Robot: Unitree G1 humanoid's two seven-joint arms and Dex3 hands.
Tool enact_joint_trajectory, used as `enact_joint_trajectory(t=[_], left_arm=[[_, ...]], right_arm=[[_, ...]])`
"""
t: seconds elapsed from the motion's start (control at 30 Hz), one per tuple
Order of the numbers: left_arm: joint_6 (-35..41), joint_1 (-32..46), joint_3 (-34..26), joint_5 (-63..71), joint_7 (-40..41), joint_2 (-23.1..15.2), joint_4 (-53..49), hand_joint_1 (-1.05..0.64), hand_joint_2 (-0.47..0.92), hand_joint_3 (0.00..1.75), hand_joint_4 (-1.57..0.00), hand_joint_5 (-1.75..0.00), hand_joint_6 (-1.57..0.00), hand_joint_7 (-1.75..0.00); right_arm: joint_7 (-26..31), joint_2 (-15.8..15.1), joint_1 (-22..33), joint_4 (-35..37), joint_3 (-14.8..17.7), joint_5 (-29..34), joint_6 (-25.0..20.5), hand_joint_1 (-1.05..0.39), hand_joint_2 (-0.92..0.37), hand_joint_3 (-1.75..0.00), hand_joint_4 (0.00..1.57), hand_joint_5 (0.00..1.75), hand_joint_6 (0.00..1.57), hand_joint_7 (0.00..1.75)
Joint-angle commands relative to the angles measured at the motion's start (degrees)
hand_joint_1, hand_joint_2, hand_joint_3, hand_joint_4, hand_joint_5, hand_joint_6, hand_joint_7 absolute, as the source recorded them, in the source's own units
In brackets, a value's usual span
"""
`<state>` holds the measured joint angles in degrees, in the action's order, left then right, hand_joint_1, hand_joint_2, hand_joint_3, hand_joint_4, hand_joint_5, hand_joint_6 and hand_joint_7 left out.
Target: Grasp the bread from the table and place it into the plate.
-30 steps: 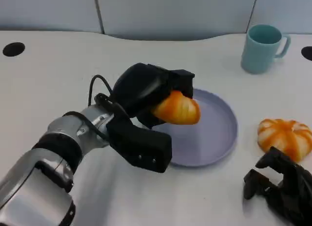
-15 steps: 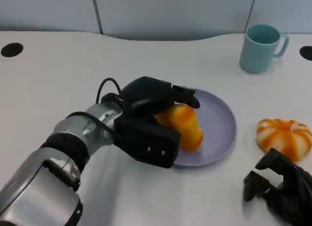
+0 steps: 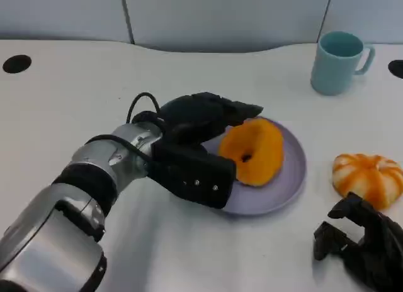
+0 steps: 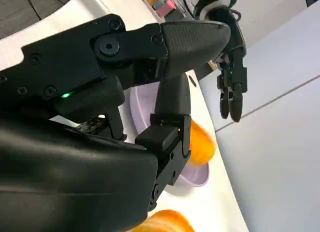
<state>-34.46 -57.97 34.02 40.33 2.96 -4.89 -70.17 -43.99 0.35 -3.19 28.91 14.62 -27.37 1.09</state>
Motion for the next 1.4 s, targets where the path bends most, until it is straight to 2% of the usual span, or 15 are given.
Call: enact_joint_trajectory(t=[0.03,0.23,0.4,0.67,0.8,1.03,1.1,1.17,1.23,1.27,1.3,1.37,1.4], left_arm=[[-1.39,-0.1,-0.87,-0.81,-0.73,-3.03,2.16,-1.04,0.92,0.63,0.0,0.0,0.0,0.0],[-5.72,2.98,-3.58,-4.0,-1.29,-6.7,6.25,-1.03,0.92,0.62,0.0,0.0,-0.01,0.0],[-10.24,9.7,-9.15,-12.35,-6.23,-9.66,11.93,-0.98,0.92,0.56,-0.01,-0.01,-0.03,-0.01],[-12.12,21.43,-17.58,-28.84,-19.07,-11.51,21.27,-0.99,0.92,0.54,-0.08,-0.04,-0.11,-0.05],[-13.21,28.85,-21.52,-37.24,-24.89,-12.69,26.62,-0.94,0.92,0.53,-0.14,-0.08,-0.14,-0.06],[-12.18,39.75,-27.48,-51.89,-31.52,-8.88,33.78,-0.92,0.92,0.49,-0.43,-0.24,-0.34,-0.12],[-11.3,43.47,-28.87,-54.08,-31.57,-7.48,35.69,-0.88,0.92,0.52,-0.53,-0.3,-0.41,-0.13],[-9.03,46.77,-30.04,-56.04,-31.48,-6.15,38.03,-0.84,0.92,0.53,-0.67,-0.38,-0.55,-0.15],[-7.49,47.83,-30.71,-56.39,-31.75,-5.63,39.5,-0.83,0.92,0.52,-0.71,-0.4,-0.6,-0.15],[-4.28,50.33,-31.4,-59.41,-31.95,-4.32,41.84,-0.82,0.92,0.52,-0.71,-0.4,-0.61,-0.15],[-1.05,52.69,-32.02,-61.99,-31.91,-3.13,44.29,-0.77,0.92,0.46,-0.77,-0.6,-0.76,-0.16],[4.46,56.55,-32.92,-65.81,-31.8,-1.46,48.78,-0.74,0.92,0.42,-0.71,-0.92,-0.87,-0.14],[6.78,57.82,-33.27,-66.65,-31.38,-0.99,50.68,-0.73,0.92,0.42,-0.65,-1.17,-0.93,-0.18]], right_arm=[[-0.12,-0.73,0.41,-0.5,0.1,-0.57,0.22,-0.6,-0.92,-0.28,0.67,1.71,0.62,1.29],[-0.72,-0.64,0.24,-0.17,0.22,-0.93,0.11,-0.59,-0.92,-0.29,0.65,1.71,0.62,1.29],[-0.22,-0.47,0.52,-0.67,0.2,-0.81,0.01,-0.6,-0.92,-0.29,0.65,1.71,0.62,1.29],[-0.74,-0.38,0.43,0.2,0.04,-0.5,2.04,-0.58,-0.92,-0.33,0.63,1.73,0.58,1.32],[0.14,-0.43,1.05,-1.4,-0.29,-0.6,0.74,-0.59,-0.92,-0.32,0.63,1.73,0.6,1.3],[-0.66,-0.62,0.57,-0.27,-0.41,-0.45,2.43,-0.58,-0.92,-0.34,0.65,1.74,0.6,1.29],[0.2,-0.63,0.75,-0.91,-0.7,-0.23,1.59,-0.59,-0.92,-0.33,0.65,1.74,0.61,1.29],[0.14,-0.62,0.88,-1.07,-0.85,-0.37,1.43,-0.59,-0.92,-0.33,0.65,1.74,0.61,1.29],[-0.04,-0.62,0.89,-1.01,-0.89,-0.51,1.53,-0.59,-0.92,-0.34,0.65,1.74,0.61,1.29],[0.41,-0.63,1.21,-1.54,-1.08,-0.25,1.38,-0.59,-0.92,-0.34,0.65,1.75,0.61,1.29],[0.75,-0.63,1.5,-2.02,-1.23,-0.13,1.2,-0.6,-0.92,-0.32,0.65,1.75,0.61,1.31],[0.54,-0.68,1.68,-2.18,-1.35,-0.29,1.24,-0.6,-0.92,-0.32,0.66,1.75,0.6,1.32],[0.28,-0.68,1.67,-2.09,-1.32,-0.47,1.32,-0.59,-0.92,-0.33,0.65,1.75,0.59,1.32]])
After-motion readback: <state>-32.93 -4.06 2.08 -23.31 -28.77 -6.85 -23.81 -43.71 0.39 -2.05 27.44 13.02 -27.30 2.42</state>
